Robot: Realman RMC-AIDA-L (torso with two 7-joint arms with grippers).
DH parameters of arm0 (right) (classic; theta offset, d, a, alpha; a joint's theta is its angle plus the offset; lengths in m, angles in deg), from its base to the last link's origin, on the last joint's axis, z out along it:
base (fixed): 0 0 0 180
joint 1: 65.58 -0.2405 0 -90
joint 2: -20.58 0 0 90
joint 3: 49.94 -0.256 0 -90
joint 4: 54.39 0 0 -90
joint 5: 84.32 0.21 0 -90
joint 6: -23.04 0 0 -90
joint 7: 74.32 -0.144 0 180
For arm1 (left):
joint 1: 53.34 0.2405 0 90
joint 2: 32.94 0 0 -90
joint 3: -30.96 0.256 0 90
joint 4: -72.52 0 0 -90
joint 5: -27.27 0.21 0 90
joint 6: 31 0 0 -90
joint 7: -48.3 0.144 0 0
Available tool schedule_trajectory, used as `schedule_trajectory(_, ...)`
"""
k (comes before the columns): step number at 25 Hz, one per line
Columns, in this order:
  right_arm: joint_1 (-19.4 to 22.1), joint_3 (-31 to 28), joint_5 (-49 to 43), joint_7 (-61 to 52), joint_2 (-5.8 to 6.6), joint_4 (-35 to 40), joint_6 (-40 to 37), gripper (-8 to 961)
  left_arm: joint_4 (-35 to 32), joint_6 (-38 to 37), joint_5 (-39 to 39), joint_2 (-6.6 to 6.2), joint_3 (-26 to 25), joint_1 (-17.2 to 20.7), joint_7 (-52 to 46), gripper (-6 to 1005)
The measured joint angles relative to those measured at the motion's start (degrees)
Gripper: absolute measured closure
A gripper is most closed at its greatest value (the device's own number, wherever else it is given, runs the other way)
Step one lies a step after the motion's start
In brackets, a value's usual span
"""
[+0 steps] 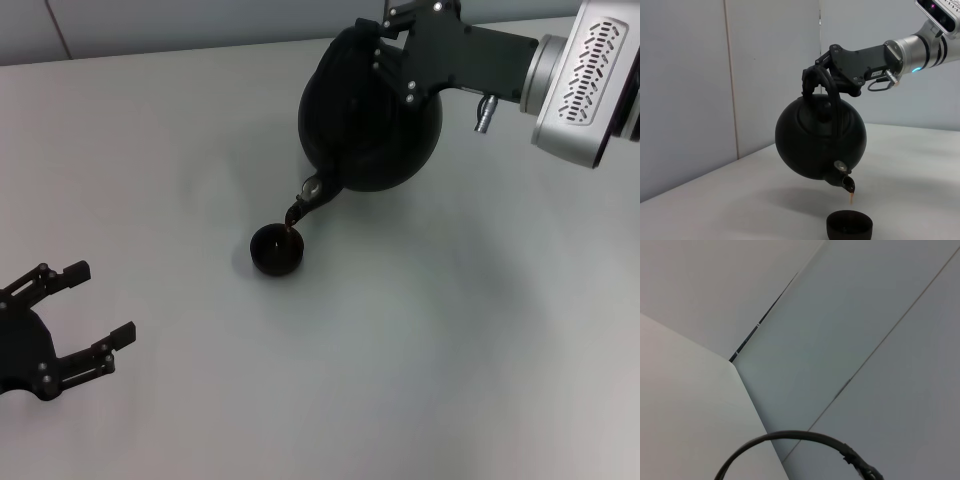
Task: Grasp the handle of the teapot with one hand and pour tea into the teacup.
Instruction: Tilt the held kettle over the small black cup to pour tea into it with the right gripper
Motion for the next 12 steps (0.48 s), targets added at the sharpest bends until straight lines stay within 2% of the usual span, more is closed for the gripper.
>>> schedule_trajectory(12,-0.4,1.5,0.0,1.3,-0.1,0.0,0.4,875,0.1,0.0,0.0,0.05,-0.1,-0.2,0.0,138)
